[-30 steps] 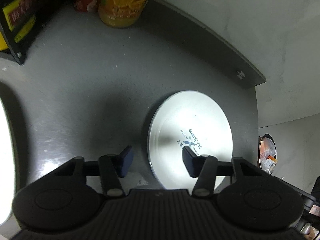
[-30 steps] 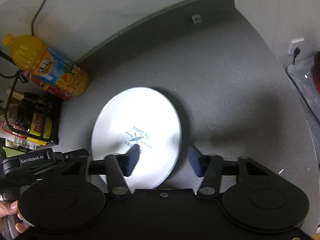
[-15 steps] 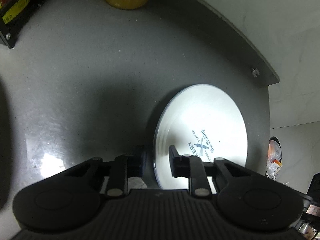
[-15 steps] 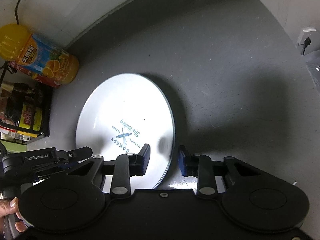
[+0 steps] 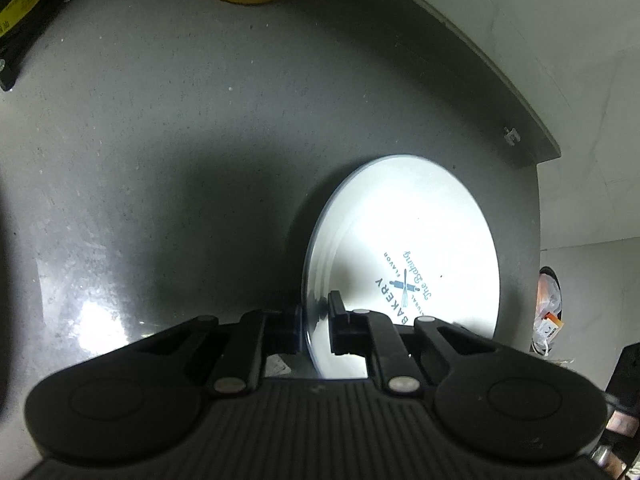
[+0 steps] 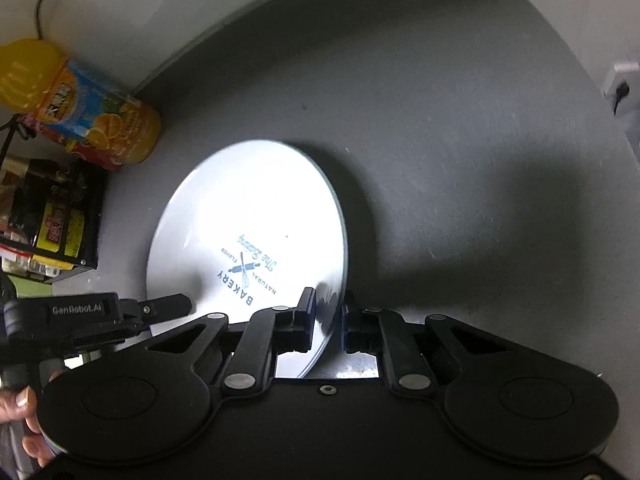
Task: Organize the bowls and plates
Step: 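Lift the Bakery plate with both tools and lower it onto the plate stack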
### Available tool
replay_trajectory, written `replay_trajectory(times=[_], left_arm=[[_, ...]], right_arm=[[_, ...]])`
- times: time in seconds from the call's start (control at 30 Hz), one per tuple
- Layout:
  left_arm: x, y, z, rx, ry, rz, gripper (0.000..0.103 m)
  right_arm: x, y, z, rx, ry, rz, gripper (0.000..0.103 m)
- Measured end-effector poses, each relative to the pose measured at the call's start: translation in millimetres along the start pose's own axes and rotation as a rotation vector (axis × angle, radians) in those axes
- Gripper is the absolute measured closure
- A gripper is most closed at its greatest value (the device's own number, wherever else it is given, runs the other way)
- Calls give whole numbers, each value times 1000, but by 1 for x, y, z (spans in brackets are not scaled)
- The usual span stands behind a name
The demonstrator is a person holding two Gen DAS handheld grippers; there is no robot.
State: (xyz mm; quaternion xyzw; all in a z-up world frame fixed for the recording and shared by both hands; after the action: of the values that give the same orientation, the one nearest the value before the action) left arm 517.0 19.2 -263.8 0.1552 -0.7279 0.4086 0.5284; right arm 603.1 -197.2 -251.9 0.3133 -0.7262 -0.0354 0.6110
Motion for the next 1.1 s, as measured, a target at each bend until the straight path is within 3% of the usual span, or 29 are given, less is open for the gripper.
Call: replay_trajectory(times=[0.7, 1.1], left_arm=[[64, -15, -10, -81, -67, 81, 92], [106, -6, -4, -109, -93, 122, 92]], right_arm=[[53, 26, -9, 27, -131, -8, 91], [80, 65, 1, 30, -207, -14, 91]])
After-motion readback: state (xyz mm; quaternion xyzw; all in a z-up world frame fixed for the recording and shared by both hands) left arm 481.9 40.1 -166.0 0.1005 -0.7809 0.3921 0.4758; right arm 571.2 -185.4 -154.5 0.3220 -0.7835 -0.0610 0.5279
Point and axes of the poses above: each gripper's, at about its wrist camera, not at the fingertips, and x roughly against the way its jaws point, y to its left, z to its underside, the point moved 6 cm from there along -x, roughly the way its jaws point
